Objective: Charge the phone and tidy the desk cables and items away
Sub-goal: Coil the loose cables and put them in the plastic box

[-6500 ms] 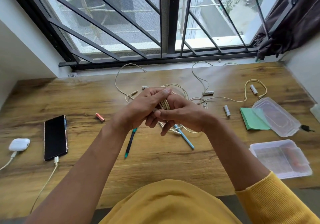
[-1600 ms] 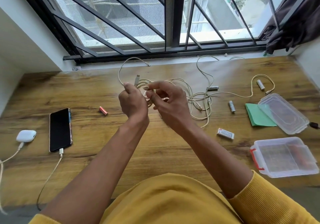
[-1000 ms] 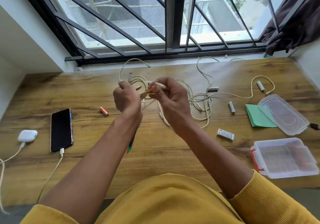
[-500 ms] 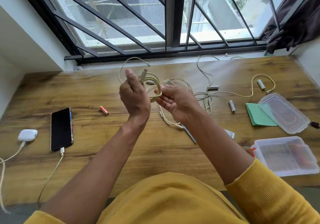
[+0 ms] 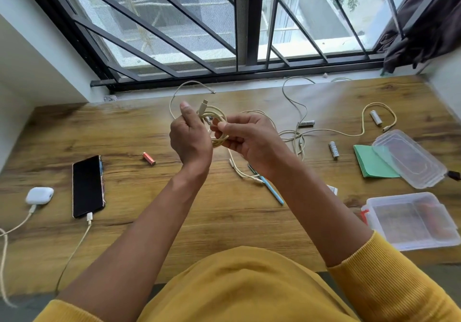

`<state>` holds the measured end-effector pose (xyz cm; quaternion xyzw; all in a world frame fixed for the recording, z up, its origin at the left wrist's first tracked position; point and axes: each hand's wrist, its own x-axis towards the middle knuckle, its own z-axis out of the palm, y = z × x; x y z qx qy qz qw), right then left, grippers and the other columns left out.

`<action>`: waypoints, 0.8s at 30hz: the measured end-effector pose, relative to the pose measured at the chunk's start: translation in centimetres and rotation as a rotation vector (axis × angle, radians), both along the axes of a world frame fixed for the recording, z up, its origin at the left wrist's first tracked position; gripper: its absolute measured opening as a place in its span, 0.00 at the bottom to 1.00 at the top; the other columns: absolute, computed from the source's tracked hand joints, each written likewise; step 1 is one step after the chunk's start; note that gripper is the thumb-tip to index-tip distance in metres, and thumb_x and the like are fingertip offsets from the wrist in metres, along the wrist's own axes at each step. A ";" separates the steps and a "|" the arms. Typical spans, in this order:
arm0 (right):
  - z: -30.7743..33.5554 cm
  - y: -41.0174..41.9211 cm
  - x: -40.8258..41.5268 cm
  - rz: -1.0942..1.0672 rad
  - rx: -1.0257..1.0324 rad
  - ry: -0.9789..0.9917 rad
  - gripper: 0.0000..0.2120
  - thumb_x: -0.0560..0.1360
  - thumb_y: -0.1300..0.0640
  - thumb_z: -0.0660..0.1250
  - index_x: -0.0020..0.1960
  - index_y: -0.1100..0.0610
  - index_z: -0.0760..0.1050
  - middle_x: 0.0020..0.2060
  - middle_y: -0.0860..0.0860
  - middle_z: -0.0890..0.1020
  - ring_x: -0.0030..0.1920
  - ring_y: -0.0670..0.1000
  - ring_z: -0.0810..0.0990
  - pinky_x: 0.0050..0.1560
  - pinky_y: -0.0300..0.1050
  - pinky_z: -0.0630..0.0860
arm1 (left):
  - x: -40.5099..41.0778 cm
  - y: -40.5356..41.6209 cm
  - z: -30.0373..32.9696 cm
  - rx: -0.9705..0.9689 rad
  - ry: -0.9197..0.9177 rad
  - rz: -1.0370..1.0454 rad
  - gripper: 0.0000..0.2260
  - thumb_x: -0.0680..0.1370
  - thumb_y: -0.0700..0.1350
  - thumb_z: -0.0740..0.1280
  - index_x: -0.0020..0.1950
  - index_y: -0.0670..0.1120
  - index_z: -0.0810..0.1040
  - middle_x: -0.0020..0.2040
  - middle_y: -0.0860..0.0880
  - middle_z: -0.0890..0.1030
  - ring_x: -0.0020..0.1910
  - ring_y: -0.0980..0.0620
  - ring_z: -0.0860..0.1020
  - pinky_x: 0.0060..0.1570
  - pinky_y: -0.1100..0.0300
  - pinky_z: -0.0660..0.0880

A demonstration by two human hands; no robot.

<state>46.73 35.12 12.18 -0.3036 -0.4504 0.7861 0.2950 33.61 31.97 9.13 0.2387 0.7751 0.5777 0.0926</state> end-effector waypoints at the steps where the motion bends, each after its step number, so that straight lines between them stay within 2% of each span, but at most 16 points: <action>1: 0.0 -0.1 -0.1 -0.011 0.005 0.015 0.11 0.79 0.69 0.70 0.59 0.72 0.80 0.48 0.63 0.85 0.46 0.52 0.85 0.52 0.44 0.83 | 0.1 0.0 0.1 -0.009 -0.020 -0.002 0.29 0.88 0.58 0.51 0.29 0.49 0.69 0.27 0.51 0.75 0.30 0.41 0.75 0.35 0.48 0.71; 3: 0.3 -0.6 -0.4 -0.040 -0.012 0.056 0.15 0.77 0.70 0.71 0.63 0.70 0.77 0.46 0.61 0.86 0.45 0.52 0.86 0.50 0.44 0.83 | 0.1 0.1 0.3 -0.022 -0.094 -0.013 0.29 0.88 0.58 0.52 0.29 0.48 0.71 0.29 0.50 0.77 0.32 0.41 0.76 0.37 0.48 0.72; 6: 0.3 -0.6 -0.6 -0.075 -0.034 0.090 0.27 0.77 0.73 0.71 0.71 0.60 0.66 0.40 0.54 0.86 0.51 0.56 0.86 0.54 0.48 0.81 | 0.1 0.2 0.6 -0.043 -0.281 -0.036 0.28 0.88 0.57 0.53 0.33 0.48 0.77 0.34 0.47 0.82 0.35 0.43 0.79 0.39 0.46 0.76; 10: -0.3 -0.4 -0.3 0.006 0.008 0.093 0.26 0.79 0.71 0.67 0.73 0.57 0.67 0.40 0.50 0.85 0.51 0.56 0.84 0.59 0.56 0.76 | 0.5 0.1 0.9 -0.050 -0.498 -0.058 0.24 0.88 0.54 0.54 0.39 0.46 0.80 0.36 0.47 0.82 0.32 0.49 0.76 0.32 0.58 0.69; 13: -0.7 -0.5 -0.3 0.053 -0.028 0.150 0.23 0.81 0.70 0.65 0.74 0.59 0.70 0.47 0.55 0.84 0.50 0.53 0.83 0.56 0.52 0.77 | 0.3 0.0 1.5 -0.092 -0.767 -0.075 0.16 0.85 0.48 0.57 0.43 0.47 0.79 0.32 0.50 0.77 0.26 0.54 0.71 0.26 0.65 0.65; 15: -0.9 -0.5 -0.4 0.060 -0.067 0.197 0.23 0.81 0.72 0.64 0.74 0.59 0.71 0.49 0.56 0.84 0.50 0.52 0.84 0.55 0.50 0.79 | 0.2 -0.2 1.8 -0.101 -0.862 -0.077 0.15 0.83 0.45 0.58 0.41 0.48 0.79 0.29 0.52 0.76 0.25 0.55 0.71 0.25 0.68 0.65; 17: -1.0 -0.7 -0.5 0.038 -0.089 0.215 0.24 0.79 0.73 0.66 0.73 0.60 0.72 0.48 0.56 0.84 0.50 0.53 0.84 0.56 0.51 0.80 | 0.2 -0.3 1.9 -0.113 -0.795 -0.066 0.15 0.84 0.46 0.58 0.43 0.46 0.80 0.30 0.51 0.77 0.26 0.54 0.71 0.25 0.66 0.65; 20: -0.8 -1.1 -0.9 -0.091 -0.073 0.135 0.28 0.76 0.75 0.70 0.73 0.62 0.70 0.42 0.52 0.86 0.45 0.51 0.85 0.53 0.51 0.81 | 0.2 -0.4 1.4 -0.102 -0.505 -0.022 0.21 0.86 0.53 0.56 0.41 0.45 0.79 0.36 0.44 0.81 0.31 0.48 0.74 0.31 0.55 0.68; 22: -0.7 -1.2 -1.3 -0.190 0.002 0.044 0.30 0.75 0.74 0.73 0.72 0.60 0.67 0.37 0.47 0.84 0.42 0.49 0.85 0.50 0.51 0.81 | 0.3 -0.4 1.0 -0.081 -0.324 -0.025 0.25 0.87 0.56 0.54 0.35 0.47 0.75 0.32 0.45 0.78 0.32 0.46 0.73 0.35 0.49 0.68; 24: -0.7 -1.1 -1.2 -0.244 0.085 -0.026 0.33 0.74 0.72 0.75 0.73 0.57 0.66 0.43 0.51 0.83 0.43 0.49 0.84 0.51 0.50 0.82 | 0.3 -0.5 1.0 -0.079 -0.201 -0.021 0.27 0.87 0.56 0.54 0.31 0.47 0.71 0.29 0.49 0.75 0.31 0.44 0.71 0.36 0.46 0.68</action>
